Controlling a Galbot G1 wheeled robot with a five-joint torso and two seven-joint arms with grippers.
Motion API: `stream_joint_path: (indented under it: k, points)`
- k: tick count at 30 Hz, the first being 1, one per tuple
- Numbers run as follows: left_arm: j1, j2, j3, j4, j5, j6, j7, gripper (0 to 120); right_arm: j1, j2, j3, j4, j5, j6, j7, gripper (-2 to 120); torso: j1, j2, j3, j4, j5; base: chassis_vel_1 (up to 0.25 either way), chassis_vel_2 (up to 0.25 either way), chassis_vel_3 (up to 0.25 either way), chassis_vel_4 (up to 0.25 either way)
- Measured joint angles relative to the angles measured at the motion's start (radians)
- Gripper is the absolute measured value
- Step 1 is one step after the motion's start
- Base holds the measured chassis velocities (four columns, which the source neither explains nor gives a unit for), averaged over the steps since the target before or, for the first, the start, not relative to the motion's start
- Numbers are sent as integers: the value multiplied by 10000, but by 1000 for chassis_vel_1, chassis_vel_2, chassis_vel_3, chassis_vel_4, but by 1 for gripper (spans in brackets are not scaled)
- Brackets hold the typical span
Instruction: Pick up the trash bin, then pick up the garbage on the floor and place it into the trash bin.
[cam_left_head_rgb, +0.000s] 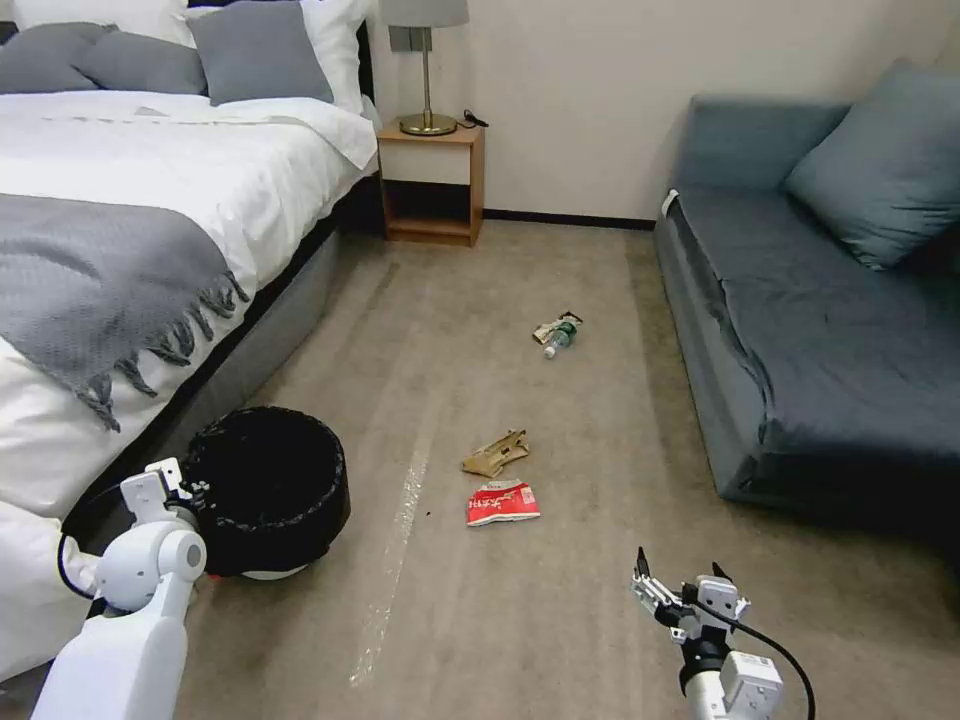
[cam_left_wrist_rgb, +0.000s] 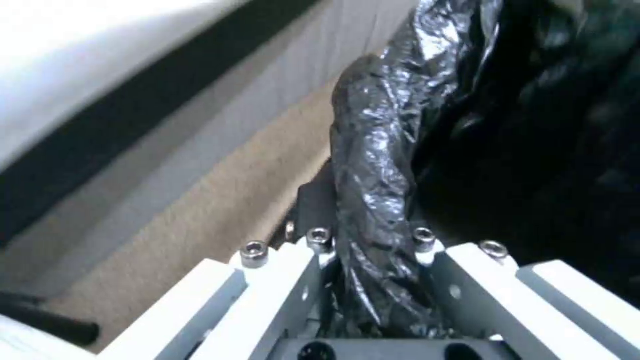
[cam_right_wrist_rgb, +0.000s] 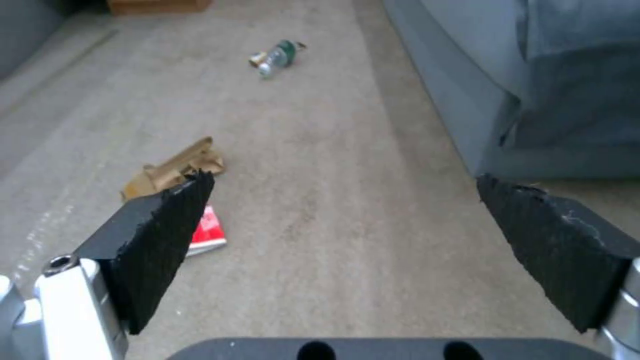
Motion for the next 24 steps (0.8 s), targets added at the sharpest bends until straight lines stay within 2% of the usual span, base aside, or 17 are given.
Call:
stream_joint_path:
  k: [2,3,5,6,8,16,19,20,24]
  points:
    - [213,-34,-107,-549,282,-23,27,4,34,0,-11,74,28,-10,-107,100,0,1,0,0,2,0,0,0,0]
    - [213,-34,-107,-549,282,-23,27,4,34,0,-11,74,28,-10,-107,100,0,1,0,0,2,0,0,0,0]
    - [560,-82,-238,-1120,674,-100,155,4,76,0,-19,124,101,-79,-211,100,0,0,0,-2,1,0,0,0,0]
    - [560,-82,-238,-1120,674,-100,155,4,76,0,-19,124,101,-79,-211,100,0,0,0,-2,1,0,0,0,0]
    - [964,-143,-402,-1633,1126,-169,278,4,139,0,-23,189,261,-206,-272,100,0,0,0,0,1,0,0,0,0]
    - [1742,-432,-693,-2597,2465,-313,547,4,356,0,85,368,912,-562,-306,100,0,0,0,-1,1,0,0,0,0]
    - [2120,-665,-741,-3177,3061,-316,580,4,478,-127,164,453,1411,-767,-311,100,0,1,0,-1,1,0,0,0,0]
    - [2120,-665,-741,-3177,3061,-316,580,4,478,-127,164,453,1411,-767,-311,100,0,1,0,-1,1,0,0,0,0]
    - [2589,-1083,-744,-3815,3912,-353,633,4,686,-572,248,443,1978,-921,-300,100,0,0,0,-1,2,0,0,0,0]
